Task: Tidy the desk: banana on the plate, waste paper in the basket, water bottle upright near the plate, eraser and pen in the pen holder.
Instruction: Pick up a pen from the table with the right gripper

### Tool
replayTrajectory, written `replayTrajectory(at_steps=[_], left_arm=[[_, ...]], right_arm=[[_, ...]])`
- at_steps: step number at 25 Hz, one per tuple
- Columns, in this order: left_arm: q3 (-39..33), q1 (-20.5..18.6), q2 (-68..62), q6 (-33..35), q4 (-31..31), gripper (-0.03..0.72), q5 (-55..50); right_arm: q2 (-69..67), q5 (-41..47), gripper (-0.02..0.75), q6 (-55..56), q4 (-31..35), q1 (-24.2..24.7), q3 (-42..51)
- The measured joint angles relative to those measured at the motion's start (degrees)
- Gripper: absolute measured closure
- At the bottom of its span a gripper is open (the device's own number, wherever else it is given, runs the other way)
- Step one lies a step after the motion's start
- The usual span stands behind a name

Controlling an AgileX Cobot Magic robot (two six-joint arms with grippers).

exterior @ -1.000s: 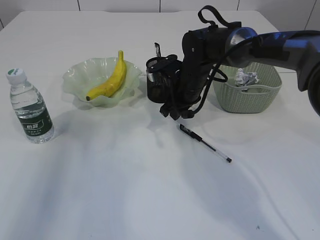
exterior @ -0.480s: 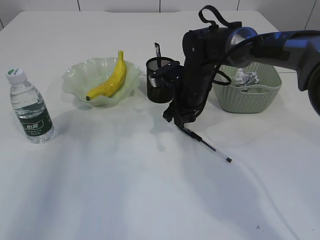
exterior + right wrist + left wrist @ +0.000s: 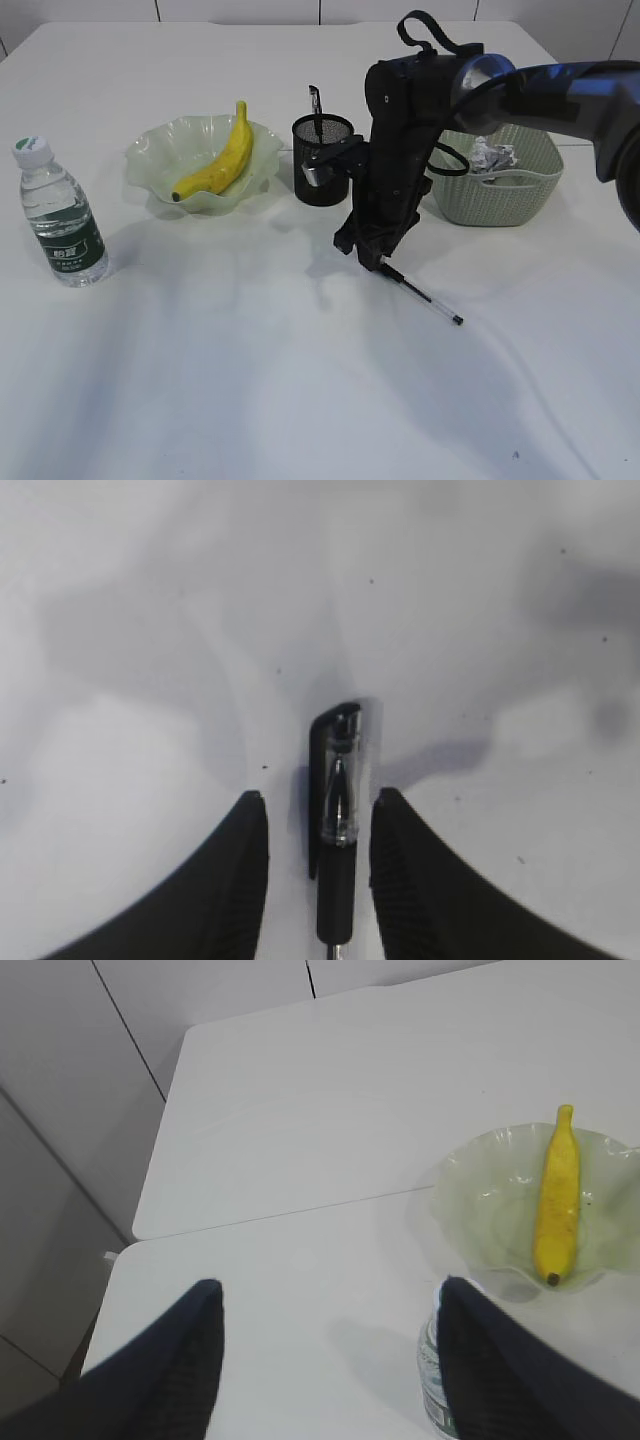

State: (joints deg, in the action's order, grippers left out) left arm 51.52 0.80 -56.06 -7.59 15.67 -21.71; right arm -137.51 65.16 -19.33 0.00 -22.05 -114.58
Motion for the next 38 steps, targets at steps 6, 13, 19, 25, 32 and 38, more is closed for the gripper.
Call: replayTrajectory(at_steps=[6, 13, 19, 25, 32, 38], left_arm=[[0.0, 0.0, 0.0, 0.0, 0.0, 0.214, 0.0], [0.0, 0.0, 0.0, 0.0, 0.0, 0.214, 0.0], [0.0, 0.0, 0.0, 0.0, 0.0, 0.216, 0.0], [0.0, 0.0, 0.0, 0.0, 0.0, 0.216, 0.0], [0.0, 0.0, 0.0, 0.0, 0.0, 0.218, 0.0], [0.0, 0.0, 0.0, 0.0, 0.0, 0.221, 0.0]], right_arm=[[0.0, 2.5, 0.476, 0.0, -0.6, 0.0, 0.0], [0.0, 3.5, 0.477, 0.0, -0.8, 0.0, 0.0], [0.0, 2.4, 0.476, 0.0, -0.9, 0.1, 0.0], [-0.1, 1.8, 0.477, 0.0, -1.0, 0.2, 0.0], [-0.7, 1.8, 0.477, 0.0, -1.0, 0.5, -0.2], [-0.7, 2.0, 0.477, 0.0, -1.1, 0.5, -0.4]])
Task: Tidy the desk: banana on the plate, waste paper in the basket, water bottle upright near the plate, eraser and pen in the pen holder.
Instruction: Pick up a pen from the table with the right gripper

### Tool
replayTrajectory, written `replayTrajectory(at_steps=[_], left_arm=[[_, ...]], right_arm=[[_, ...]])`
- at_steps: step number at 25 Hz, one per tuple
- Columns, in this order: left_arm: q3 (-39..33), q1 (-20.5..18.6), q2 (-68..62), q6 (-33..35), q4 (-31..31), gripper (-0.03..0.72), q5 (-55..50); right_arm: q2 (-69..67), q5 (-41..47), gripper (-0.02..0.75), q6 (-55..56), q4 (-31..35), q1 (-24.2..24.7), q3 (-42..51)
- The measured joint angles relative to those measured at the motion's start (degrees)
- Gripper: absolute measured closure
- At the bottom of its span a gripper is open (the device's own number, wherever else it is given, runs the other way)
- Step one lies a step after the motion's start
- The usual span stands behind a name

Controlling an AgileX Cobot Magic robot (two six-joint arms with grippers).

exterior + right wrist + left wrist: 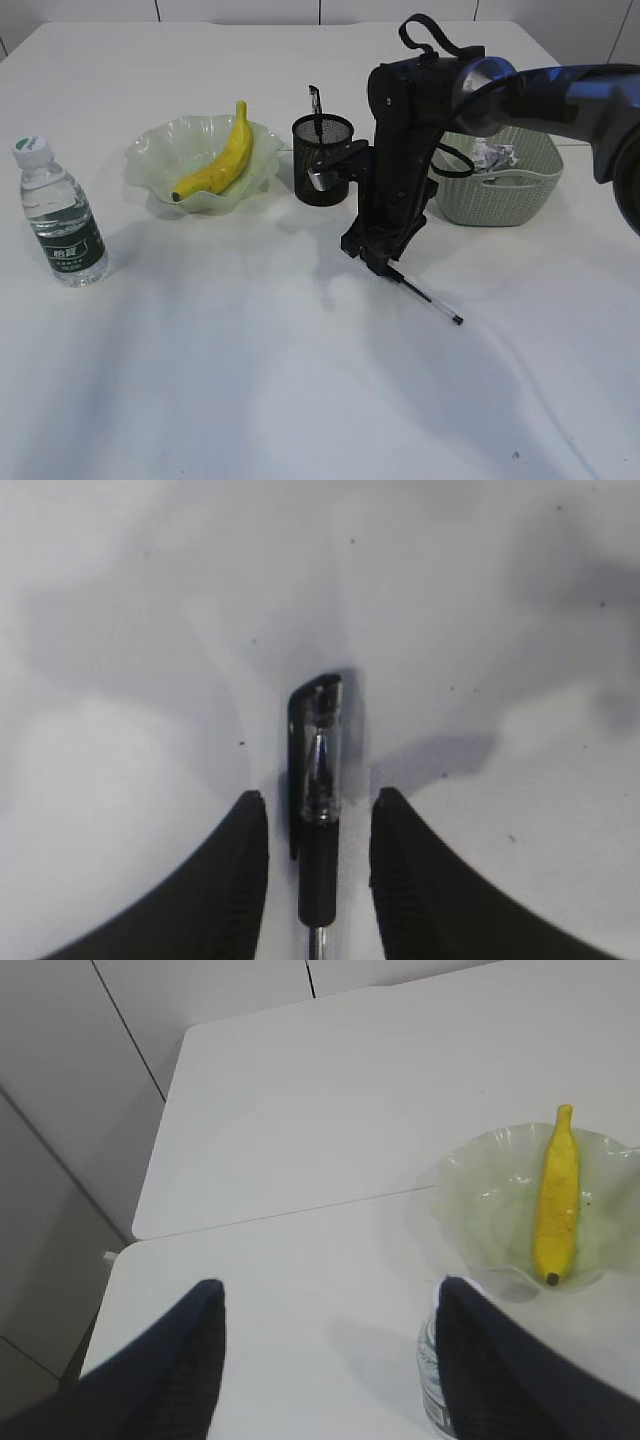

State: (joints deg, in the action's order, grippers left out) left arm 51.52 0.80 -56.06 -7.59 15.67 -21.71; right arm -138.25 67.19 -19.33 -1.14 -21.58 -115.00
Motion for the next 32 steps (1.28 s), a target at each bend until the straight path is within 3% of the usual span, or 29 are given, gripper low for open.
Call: replayTrajectory(at_steps=[32], left_arm=[[0.0, 0.0, 0.0, 0.0, 0.0, 0.221, 0.0]], right_arm=[[-1.5, 1.0, 0.477, 0.9, 0.2, 0.0, -0.6]])
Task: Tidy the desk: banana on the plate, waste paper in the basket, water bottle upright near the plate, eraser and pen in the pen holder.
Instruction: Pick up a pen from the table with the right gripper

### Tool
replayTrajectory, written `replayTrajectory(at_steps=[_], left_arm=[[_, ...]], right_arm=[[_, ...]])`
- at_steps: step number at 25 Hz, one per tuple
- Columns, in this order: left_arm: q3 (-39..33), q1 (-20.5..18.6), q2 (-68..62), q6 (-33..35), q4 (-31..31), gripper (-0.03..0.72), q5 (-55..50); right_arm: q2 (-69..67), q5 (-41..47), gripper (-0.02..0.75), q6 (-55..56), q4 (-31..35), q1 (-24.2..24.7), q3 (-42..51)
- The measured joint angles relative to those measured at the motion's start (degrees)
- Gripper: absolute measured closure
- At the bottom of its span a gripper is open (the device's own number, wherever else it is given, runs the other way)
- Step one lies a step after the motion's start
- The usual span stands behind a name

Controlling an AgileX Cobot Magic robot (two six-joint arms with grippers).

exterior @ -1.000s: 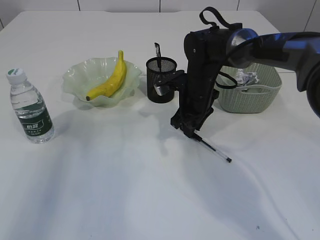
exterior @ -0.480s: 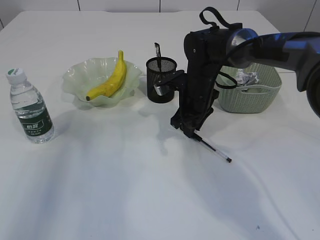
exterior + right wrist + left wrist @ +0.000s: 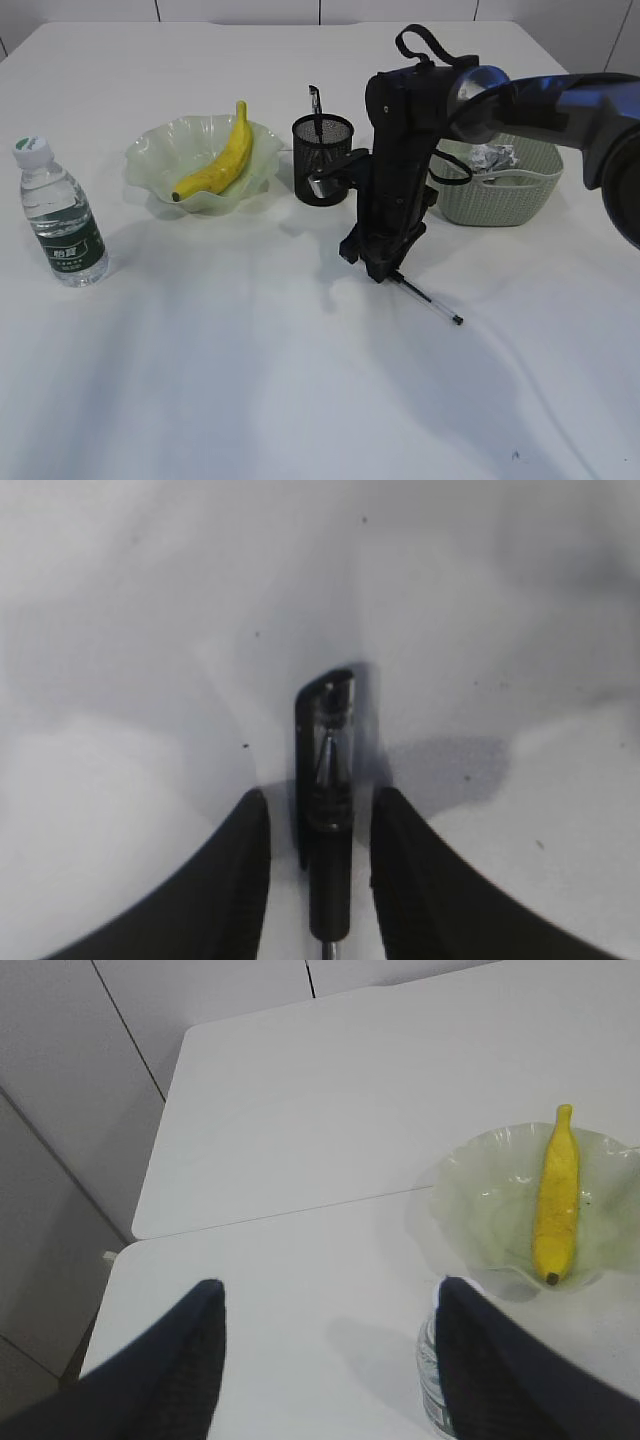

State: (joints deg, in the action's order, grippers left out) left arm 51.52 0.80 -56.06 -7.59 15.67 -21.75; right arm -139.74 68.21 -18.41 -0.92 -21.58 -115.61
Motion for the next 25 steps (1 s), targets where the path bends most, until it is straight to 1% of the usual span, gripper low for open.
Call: replayTrajectory(at_steps=[12, 14, 20, 25], left_arm=[[0.0, 0.0, 0.0, 0.0, 0.0, 0.221, -0.1], [0.0, 0.0, 0.0, 0.0, 0.0, 0.222, -0.1], [0.0, 0.0, 0.0, 0.0, 0.0, 0.222, -0.1], [0.0, 0.0, 0.0, 0.0, 0.0, 0.222, -0.1]], right_arm=[[-0.2, 1.5, 0.478, 0.1, 0.1, 0.0, -0.5], [-0.2, 1.5, 0.499, 0.1, 0.1, 0.0, -0.5], [-0.3, 1.5, 0.634, 0.1, 0.0, 0.0, -0.6], [-0.3, 1.5, 0.65, 0.1, 0.0, 0.0, -0.6]])
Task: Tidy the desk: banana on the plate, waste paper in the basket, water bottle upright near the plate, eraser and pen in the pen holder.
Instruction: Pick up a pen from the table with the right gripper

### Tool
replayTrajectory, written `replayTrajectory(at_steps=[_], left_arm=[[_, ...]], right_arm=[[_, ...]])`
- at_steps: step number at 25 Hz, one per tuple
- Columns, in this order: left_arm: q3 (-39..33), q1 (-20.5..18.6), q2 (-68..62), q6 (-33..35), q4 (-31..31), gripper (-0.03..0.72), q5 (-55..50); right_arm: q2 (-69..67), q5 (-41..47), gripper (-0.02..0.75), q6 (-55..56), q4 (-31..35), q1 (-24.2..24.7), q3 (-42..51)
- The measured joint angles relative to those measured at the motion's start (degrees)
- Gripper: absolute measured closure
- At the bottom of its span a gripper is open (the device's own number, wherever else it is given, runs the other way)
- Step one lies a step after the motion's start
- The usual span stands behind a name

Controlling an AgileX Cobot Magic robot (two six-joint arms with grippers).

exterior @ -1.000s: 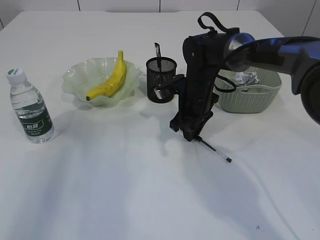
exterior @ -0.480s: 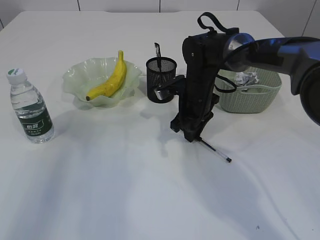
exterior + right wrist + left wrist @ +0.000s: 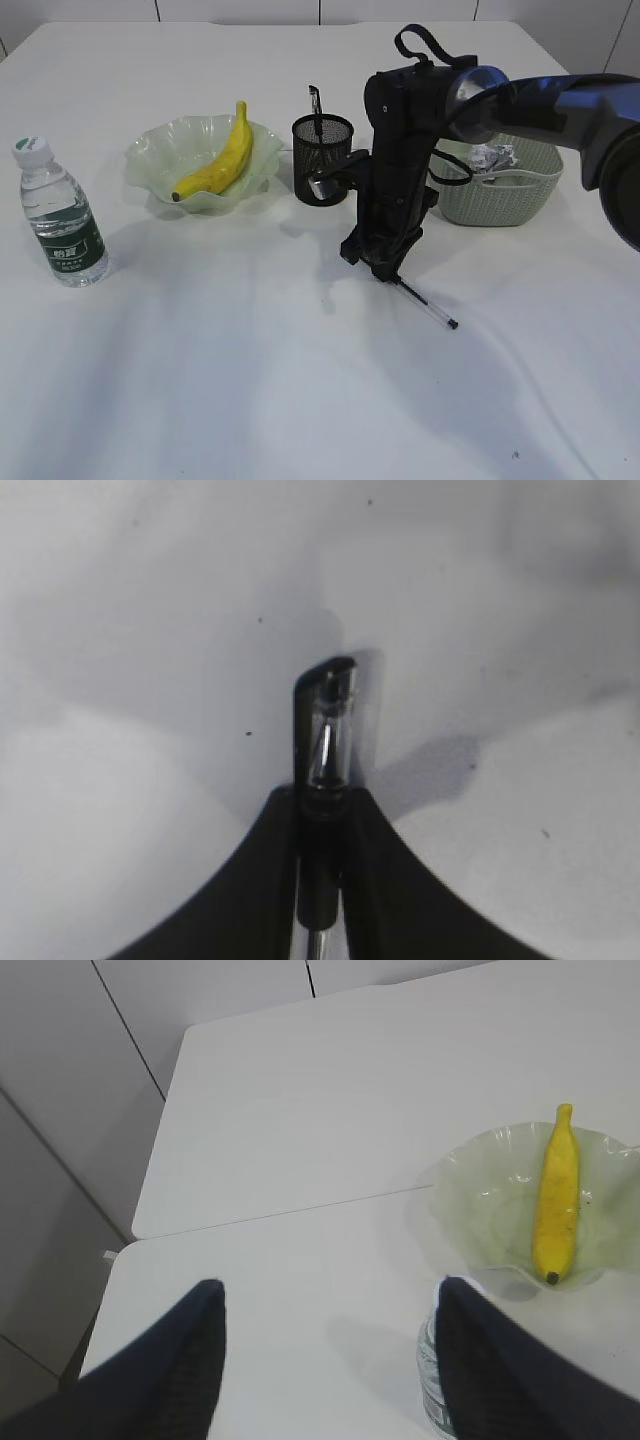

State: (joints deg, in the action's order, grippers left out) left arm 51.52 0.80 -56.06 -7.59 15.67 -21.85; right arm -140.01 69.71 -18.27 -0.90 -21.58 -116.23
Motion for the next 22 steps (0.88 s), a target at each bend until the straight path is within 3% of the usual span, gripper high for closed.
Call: replayTrajectory(at_steps=[11, 22], left_arm=[[0.0, 0.0, 0.0, 0.0, 0.0, 0.222, 0.0], [0.0, 0.0, 0.0, 0.0, 0.0, 0.221, 0.0]], right_arm=[[-0.3, 0.0, 0.654, 2.5, -0.9, 0.0, -9.5], [-0.3, 0.3, 0.654, 7.3, -6.7, 0.3, -10.2]])
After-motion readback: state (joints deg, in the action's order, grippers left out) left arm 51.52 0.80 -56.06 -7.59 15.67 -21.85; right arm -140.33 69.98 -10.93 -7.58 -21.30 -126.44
